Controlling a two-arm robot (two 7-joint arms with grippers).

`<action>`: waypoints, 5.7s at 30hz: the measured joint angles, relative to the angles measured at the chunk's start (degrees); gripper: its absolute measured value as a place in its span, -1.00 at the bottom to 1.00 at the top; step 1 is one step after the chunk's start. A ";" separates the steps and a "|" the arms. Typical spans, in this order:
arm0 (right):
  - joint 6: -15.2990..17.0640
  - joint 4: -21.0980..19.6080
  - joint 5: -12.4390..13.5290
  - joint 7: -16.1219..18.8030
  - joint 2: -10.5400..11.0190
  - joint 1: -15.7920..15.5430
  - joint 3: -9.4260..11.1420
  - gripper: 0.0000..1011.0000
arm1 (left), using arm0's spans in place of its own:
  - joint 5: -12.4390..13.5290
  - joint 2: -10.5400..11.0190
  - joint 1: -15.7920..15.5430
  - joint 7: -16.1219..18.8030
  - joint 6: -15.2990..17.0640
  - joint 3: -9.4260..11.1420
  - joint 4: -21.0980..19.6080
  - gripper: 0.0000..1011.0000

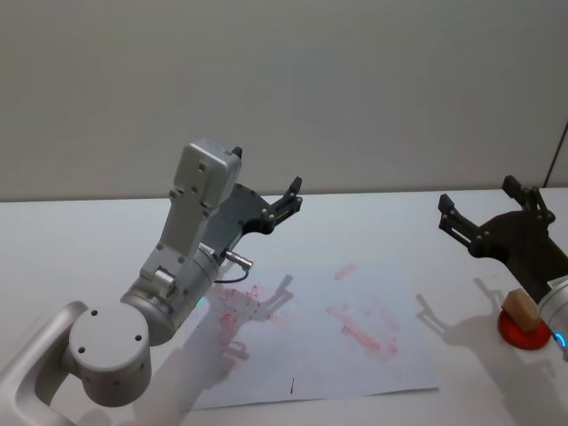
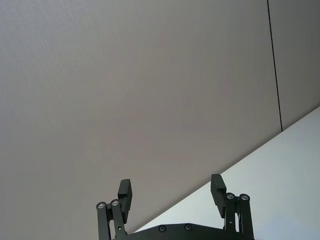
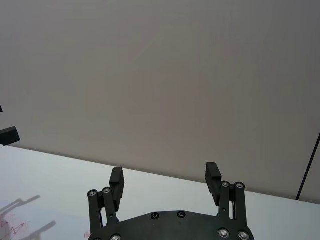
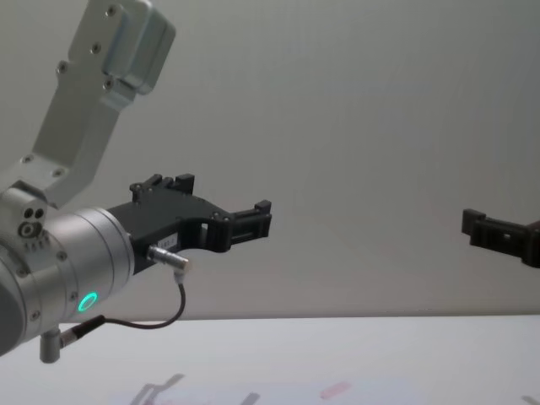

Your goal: Use the one hand to pick up the stamp and affix it onto the A4 paper.

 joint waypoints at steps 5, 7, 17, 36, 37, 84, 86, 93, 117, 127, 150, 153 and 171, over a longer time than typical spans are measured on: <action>0.00 0.00 0.00 0.00 0.00 0.00 0.00 0.98 | 0.00 0.00 0.00 0.00 0.00 0.00 0.00 0.98; 0.00 0.01 0.00 0.00 0.00 -0.01 0.01 0.98 | 0.00 0.00 0.00 0.00 0.00 0.00 0.00 0.98; 0.01 -1.16 1.77 -1.21 2.00 -2.45 1.32 0.98 | 0.00 0.00 0.00 0.00 0.00 0.00 0.00 0.98; 4.01 -5.55 9.74 -5.36 10.15 -12.70 7.11 0.98 | 0.00 0.00 0.00 0.00 0.00 0.00 0.00 0.98; 4.45 -5.60 10.00 -5.38 10.35 -12.91 7.24 0.98 | 0.00 0.00 0.00 0.00 0.00 0.00 0.00 0.98; 16.42 3.69 3.44 4.57 8.45 -5.16 4.41 0.78 | 0.00 0.00 0.00 0.00 0.00 0.00 0.00 0.98; 16.40 4.00 3.14 4.82 8.27 -4.81 4.28 0.67 | 0.00 0.00 0.00 0.00 0.00 0.00 0.00 0.98; 16.36 4.62 2.53 5.30 7.90 -4.10 4.00 0.30 | 0.00 0.00 0.00 0.00 0.00 0.00 0.00 0.98; 15.54 4.88 1.62 5.64 7.63 -3.54 3.85 -0.57 | 0.00 0.00 0.00 0.00 0.00 0.00 0.00 0.98; 13.04 3.48 1.46 7.56 6.81 -2.05 3.56 -0.57 | 0.00 0.00 0.00 0.00 0.00 0.00 0.00 0.98; 10.96 11.27 -0.78 21.46 -1.91 8.59 -2.09 -0.57 | 0.00 0.00 0.00 0.00 0.00 0.00 0.00 0.98; 11.31 14.04 -2.16 23.42 -3.26 10.20 -3.15 -0.57 | 0.00 0.00 0.00 0.00 0.00 0.00 0.00 0.98; 12.58 25.91 -10.28 28.82 -7.44 15.88 -6.95 -0.57 | 0.00 0.00 0.00 0.00 0.00 0.00 0.00 0.98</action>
